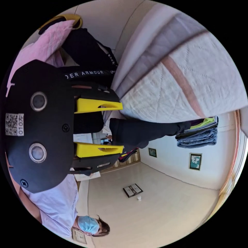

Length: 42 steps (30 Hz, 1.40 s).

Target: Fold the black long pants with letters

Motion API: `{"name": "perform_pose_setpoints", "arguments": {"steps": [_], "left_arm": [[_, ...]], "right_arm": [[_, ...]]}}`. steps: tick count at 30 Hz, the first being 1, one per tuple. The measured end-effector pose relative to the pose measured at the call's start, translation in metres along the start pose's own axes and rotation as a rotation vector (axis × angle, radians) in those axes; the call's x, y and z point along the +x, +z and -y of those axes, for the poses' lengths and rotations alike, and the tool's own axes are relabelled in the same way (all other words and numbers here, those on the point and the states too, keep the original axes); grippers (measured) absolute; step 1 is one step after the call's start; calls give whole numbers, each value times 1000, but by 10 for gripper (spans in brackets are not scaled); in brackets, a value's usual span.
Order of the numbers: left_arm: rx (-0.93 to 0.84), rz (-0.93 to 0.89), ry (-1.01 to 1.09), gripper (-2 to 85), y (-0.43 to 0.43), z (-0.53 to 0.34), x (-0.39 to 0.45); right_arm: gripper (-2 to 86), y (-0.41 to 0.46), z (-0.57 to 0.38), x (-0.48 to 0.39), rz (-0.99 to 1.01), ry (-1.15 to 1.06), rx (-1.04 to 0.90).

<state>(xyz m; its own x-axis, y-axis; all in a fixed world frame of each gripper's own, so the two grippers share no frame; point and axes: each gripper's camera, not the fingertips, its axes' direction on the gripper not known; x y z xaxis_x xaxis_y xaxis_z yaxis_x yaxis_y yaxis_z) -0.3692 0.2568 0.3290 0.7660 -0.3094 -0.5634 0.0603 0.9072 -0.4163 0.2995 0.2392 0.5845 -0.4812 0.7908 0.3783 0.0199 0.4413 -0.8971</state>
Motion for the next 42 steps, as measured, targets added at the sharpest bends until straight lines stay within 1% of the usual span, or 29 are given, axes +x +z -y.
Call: {"name": "perform_pose_setpoints", "arguments": {"steps": [1,3,7,11,12,14,16,17,20,25,29,33,38,42], "left_arm": [[28,-61,-18,184,-5,-1,-14],[56,-100,-20,185,-9,1,-25],[-49,-67,35,164,11,17,-26],[-56,-81,87,123,21,25,-26],[-55,-64,115,111,20,26,-22],[-67,-11,151,98,18,28,-16],[-103,60,171,90,19,30,-11],[-110,73,172,89,20,31,-10],[-123,113,148,85,25,32,-14],[-171,165,145,90,40,38,-23],[-194,240,181,91,53,38,-18],[-210,311,223,89,64,35,-16],[-224,274,223,83,71,37,-25],[-281,270,378,77,88,48,1]], "right_arm": [[107,1,1,1,10,8,2],[107,3,2,3,17,18,-1],[107,10,5,5,25,31,-9],[107,20,5,4,-13,25,-26],[106,21,4,4,-31,20,-32],[105,24,2,4,-166,18,-59],[101,25,-2,10,-256,45,-52],[99,28,-4,16,-268,55,-52],[98,40,-7,30,-251,62,-51],[111,63,-10,42,-287,67,-57],[111,90,-9,40,-382,45,-99],[97,110,-14,38,-431,-2,-123],[90,130,-26,45,-424,-20,-108],[89,141,-31,39,-391,-42,-107]]}}
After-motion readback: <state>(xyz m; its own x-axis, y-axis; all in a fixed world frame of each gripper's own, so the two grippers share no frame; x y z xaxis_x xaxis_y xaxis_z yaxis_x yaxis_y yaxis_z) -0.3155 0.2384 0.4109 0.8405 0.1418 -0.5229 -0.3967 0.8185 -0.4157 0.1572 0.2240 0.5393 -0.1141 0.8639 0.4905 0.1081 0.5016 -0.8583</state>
